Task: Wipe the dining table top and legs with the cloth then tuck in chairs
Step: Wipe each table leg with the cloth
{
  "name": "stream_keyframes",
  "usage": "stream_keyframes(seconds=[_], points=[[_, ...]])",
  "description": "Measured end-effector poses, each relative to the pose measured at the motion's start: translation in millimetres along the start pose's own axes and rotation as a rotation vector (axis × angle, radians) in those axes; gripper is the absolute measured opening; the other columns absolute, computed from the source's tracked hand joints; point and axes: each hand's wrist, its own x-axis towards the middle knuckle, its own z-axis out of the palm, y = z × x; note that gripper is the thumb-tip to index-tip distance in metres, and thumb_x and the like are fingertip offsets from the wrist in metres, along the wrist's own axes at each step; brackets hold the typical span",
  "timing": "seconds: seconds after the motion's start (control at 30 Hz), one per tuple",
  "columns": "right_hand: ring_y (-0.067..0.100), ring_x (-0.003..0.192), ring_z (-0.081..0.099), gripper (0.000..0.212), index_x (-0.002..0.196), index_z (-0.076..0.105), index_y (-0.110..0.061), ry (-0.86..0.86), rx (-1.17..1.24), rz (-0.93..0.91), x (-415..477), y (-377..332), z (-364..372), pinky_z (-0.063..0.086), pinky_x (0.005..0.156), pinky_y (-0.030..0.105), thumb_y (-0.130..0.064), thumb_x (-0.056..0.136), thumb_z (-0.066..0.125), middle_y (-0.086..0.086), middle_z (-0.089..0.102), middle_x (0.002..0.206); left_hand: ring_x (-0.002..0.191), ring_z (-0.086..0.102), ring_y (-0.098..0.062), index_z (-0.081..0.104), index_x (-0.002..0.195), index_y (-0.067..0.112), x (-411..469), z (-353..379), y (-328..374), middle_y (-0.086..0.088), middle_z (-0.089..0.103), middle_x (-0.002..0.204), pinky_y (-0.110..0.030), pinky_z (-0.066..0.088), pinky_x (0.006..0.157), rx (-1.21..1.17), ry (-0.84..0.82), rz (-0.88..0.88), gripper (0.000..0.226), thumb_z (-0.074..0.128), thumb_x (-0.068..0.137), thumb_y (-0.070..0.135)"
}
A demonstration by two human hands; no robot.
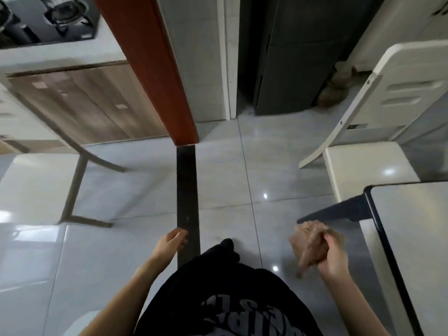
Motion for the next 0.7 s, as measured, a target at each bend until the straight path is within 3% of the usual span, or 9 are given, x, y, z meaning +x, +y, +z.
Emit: stream_keyframes(seconds=[0.07,0.13,0.17,0.23,0.3,0.43,0.57,0.63,0.7], points=[[0.014,0.081,0.068,0.07,0.094,0.067,-0.017,0.08,-0.056,-0.016,6,-29,8,0.056,0.08,0.037,-0.069,0.048,0.076,0.008,0.07,0.092,0.079,0.057,-0.019,0.062,0.097,0.014,34,-6,51,-0.008,0.062,0.087,-0.021,0.044,0.066,0.034,-0.062,0.059,0.021,0.043,0.099,0.022],[0.008,0.062,0.066,0.053,0.097,0.066,-0.008,0.169,-0.087,-0.057,5,-64,20,0.056,0.064,0.032,-0.055,0.073,0.071,0.001,0.067,0.077,0.081,0.058,-0.019,0.063,0.098,0.017,66,-9,98,-0.007,0.064,0.089,-0.025,0.045,0.072,0.082,-0.104,0.115,0.021,0.044,0.098,0.025],[0.009,0.059,0.066,0.045,0.096,0.064,-0.002,0.195,-0.064,-0.053,6,-81,28,0.056,0.065,0.033,-0.044,0.08,0.07,0.005,0.066,0.077,0.082,0.059,-0.019,0.063,0.098,0.018,80,-7,119,-0.007,0.065,0.09,-0.027,0.045,0.075,0.1,-0.116,0.13,0.02,0.044,0.098,0.026],[0.01,0.061,0.066,0.026,0.096,0.063,0.001,0.238,0.013,-0.036,15,-110,38,0.051,0.071,0.031,-0.023,0.088,0.066,0.014,0.064,0.09,0.087,0.061,-0.02,0.063,0.101,0.019,110,1,156,-0.006,0.065,0.094,-0.028,0.047,0.078,0.112,-0.143,0.155,0.02,0.044,0.098,0.025],[0.004,0.065,0.064,0.015,0.106,0.061,0.001,0.294,-0.003,-0.047,37,-129,43,0.048,0.069,0.019,-0.007,0.094,0.055,0.015,0.063,0.098,0.089,0.061,-0.022,0.063,0.101,0.018,139,12,191,-0.006,0.064,0.095,-0.03,0.047,0.081,0.088,-0.147,0.157,0.019,0.044,0.098,0.023],[0.011,0.073,0.059,0.015,0.101,0.065,0.0,0.292,-0.156,-0.06,95,-173,60,0.044,0.075,0.03,-0.011,0.093,0.059,0.017,0.065,0.094,0.085,0.06,-0.025,0.064,0.095,0.02,192,35,246,-0.007,0.063,0.089,-0.038,0.046,0.083,0.039,-0.147,0.114,0.019,0.045,0.098,0.021],[0.025,0.078,0.063,0.02,0.099,0.067,-0.002,0.238,-0.204,-0.081,157,-239,92,0.047,0.068,0.032,-0.019,0.092,0.061,0.016,0.068,0.091,0.078,0.058,-0.025,0.063,0.088,0.018,226,50,292,-0.011,0.063,0.085,-0.033,0.045,0.074,0.057,-0.081,0.047,0.019,0.047,0.097,0.016],[0.023,0.08,0.065,0.015,0.094,0.068,-0.008,0.178,-0.228,-0.1,184,-279,111,0.049,0.065,0.025,-0.021,0.093,0.06,0.01,0.071,0.084,0.073,0.058,-0.023,0.063,0.086,0.016,245,51,314,-0.011,0.062,0.081,-0.026,0.043,0.065,0.092,-0.051,0.037,0.02,0.047,0.097,0.013],[0.013,0.068,0.067,0.013,0.087,0.066,-0.006,0.14,-0.223,-0.148,211,-319,132,0.048,0.054,0.015,-0.01,0.095,0.056,-0.002,0.071,0.064,0.075,0.058,-0.025,0.063,0.09,0.012,265,47,338,-0.012,0.064,0.084,-0.023,0.042,0.061,0.124,-0.038,0.035,0.019,0.046,0.097,0.011]])
